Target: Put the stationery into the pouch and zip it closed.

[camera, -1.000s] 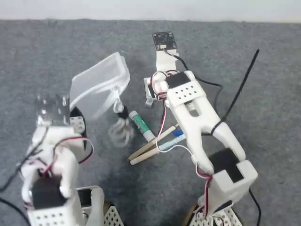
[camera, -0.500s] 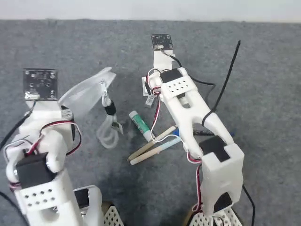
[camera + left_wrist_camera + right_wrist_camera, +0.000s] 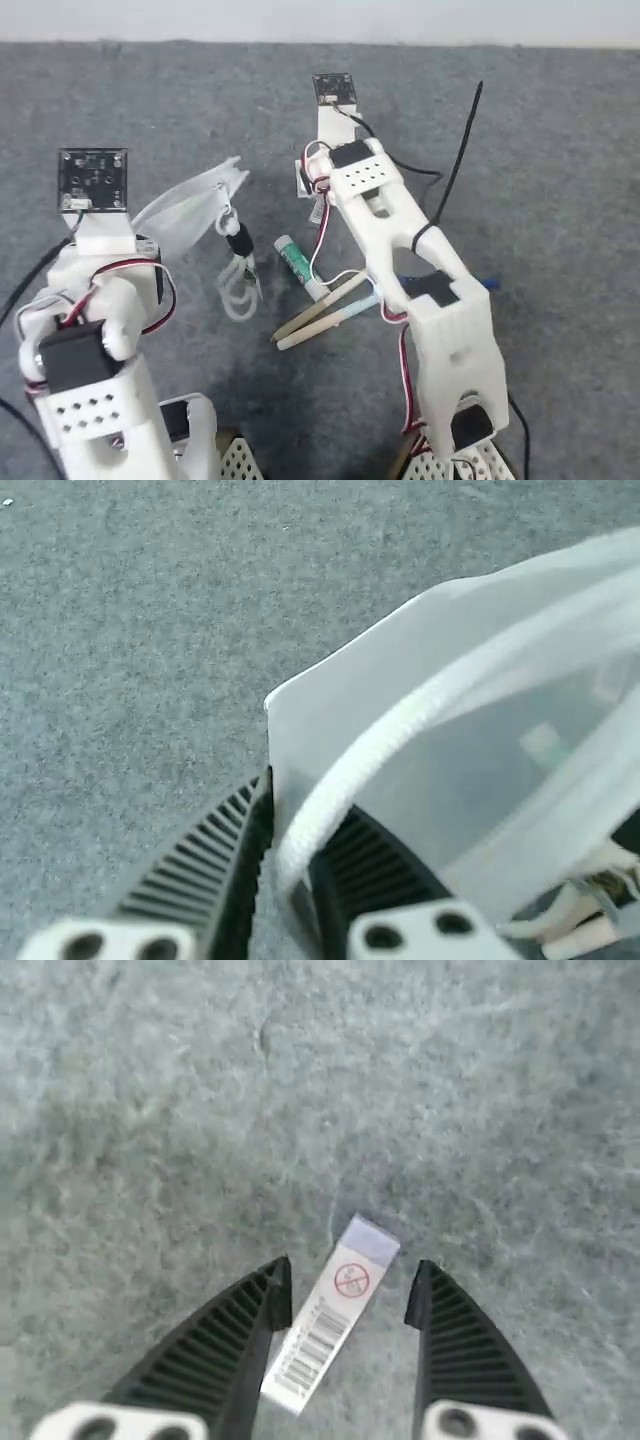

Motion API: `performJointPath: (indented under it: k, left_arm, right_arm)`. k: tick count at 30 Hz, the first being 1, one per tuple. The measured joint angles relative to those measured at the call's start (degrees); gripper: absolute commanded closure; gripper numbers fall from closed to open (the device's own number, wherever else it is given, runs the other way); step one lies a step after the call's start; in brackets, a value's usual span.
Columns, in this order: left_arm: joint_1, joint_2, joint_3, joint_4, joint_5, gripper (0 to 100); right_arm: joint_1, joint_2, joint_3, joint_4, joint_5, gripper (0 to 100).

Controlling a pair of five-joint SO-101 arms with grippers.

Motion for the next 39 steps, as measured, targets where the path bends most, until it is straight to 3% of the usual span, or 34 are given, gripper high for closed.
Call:
performJointPath:
  k: [8, 14, 23, 27, 39]
  left_arm:
    - [0.0, 0.0, 0.0, 0.0, 0.0, 99]
    - [0.0, 0.0, 0.0, 0.0, 0.0, 99]
    - [0.0, 0.0, 0.0, 0.0, 0.0, 99]
    - [0.0, 0.0, 0.0, 0.0, 0.0, 99]
    - [0.0, 0.0, 0.0, 0.0, 0.0, 99]
  right_arm:
    - [0.0, 10.11, -13.19, 6.86, 0.0, 81.2]
    - [0.0, 15.74, -23.56, 13.63, 0.0, 90.3]
    - [0.44, 22.68, -34.9, 20.75, 0.0, 91.0]
    - [0.53, 24.62, -38.68, 24.0, 0.09, 99.4]
    - [0.26, 26.46, -45.19, 33.14, 5.27, 99.0]
